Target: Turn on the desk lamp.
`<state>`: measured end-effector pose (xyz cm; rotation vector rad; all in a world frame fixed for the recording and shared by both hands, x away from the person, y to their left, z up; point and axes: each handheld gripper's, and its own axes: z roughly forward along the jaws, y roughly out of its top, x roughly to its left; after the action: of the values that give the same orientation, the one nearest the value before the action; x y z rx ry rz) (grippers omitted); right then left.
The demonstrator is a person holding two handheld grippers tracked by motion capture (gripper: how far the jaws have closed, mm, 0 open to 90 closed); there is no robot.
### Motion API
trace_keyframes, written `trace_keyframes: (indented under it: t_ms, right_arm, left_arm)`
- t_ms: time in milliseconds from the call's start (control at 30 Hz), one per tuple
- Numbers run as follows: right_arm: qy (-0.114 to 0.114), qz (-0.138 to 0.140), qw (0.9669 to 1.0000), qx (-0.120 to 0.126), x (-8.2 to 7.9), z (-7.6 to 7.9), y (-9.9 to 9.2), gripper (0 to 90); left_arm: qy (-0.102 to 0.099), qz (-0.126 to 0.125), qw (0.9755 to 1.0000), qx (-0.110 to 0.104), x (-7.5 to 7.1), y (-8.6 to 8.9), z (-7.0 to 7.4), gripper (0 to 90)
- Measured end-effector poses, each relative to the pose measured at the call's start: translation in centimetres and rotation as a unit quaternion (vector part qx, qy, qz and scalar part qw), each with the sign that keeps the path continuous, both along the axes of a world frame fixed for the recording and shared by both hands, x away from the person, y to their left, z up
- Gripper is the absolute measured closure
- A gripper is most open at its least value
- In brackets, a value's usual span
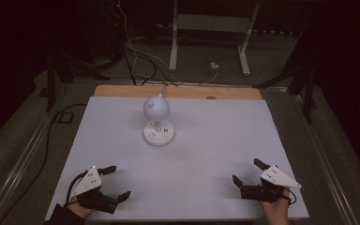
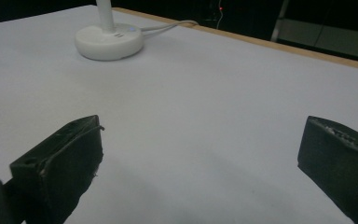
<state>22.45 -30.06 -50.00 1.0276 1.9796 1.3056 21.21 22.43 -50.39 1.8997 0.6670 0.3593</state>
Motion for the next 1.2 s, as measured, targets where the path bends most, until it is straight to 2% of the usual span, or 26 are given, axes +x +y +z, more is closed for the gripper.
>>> trace_keyframes:
  t_ms: [300,467,600,633,700,733,767,833,1000,1200]
  right_arm:
    - [-0.002,-0.003,1.0000,0.008,-0.01,-0.07,0.05,0.1]
    - [0.001,-0.001,0.9999,0.017,0.05,-0.11,0.02,0.1]
    - [0.001,0.001,0.9999,0.017,0.04,-0.05,-0.01,0.1]
    - [0.002,0.006,0.9996,0.029,-0.01,0.02,-0.10,0.1]
    - [-0.001,0.009,0.9994,0.035,-0.03,0.08,-0.13,0.1]
    - [-0.002,0.009,0.9994,0.034,-0.02,0.09,-0.13,0.1]
    - [-0.002,0.009,0.9994,0.033,-0.04,0.08,-0.12,0.1]
    - [0.000,0.007,0.9995,0.030,-0.04,0.04,-0.11,0.1]
    - [-0.004,0.010,0.9995,0.028,-0.08,0.09,-0.03,0.2]
    - [-0.014,0.015,0.9994,0.027,-0.23,0.26,0.12,0.1]
  left_arm:
    - [0.002,0.001,1.0000,0.000,0.05,0.13,0.10,0.4]
    - [0.000,0.000,1.0000,-0.010,-0.04,0.22,0.22,0.3]
    - [0.007,-0.003,0.9998,-0.017,0.00,0.20,0.27,0.4]
    - [0.009,-0.005,0.9998,-0.018,-0.02,0.17,0.28,0.4]
    - [0.005,-0.005,0.9998,-0.018,-0.07,0.16,0.36,0.3]
    - [0.004,0.001,0.9996,-0.027,-0.07,0.25,0.47,0.4]
    - [0.004,0.001,0.9996,-0.027,-0.07,0.25,0.47,0.4]
    - [0.001,0.020,0.9993,-0.031,-0.06,0.42,0.67,0.4]
    - [0.003,0.030,0.9986,-0.042,-0.03,0.60,0.78,0.4]
    - [0.003,0.034,0.9988,-0.036,0.01,0.54,0.79,0.3]
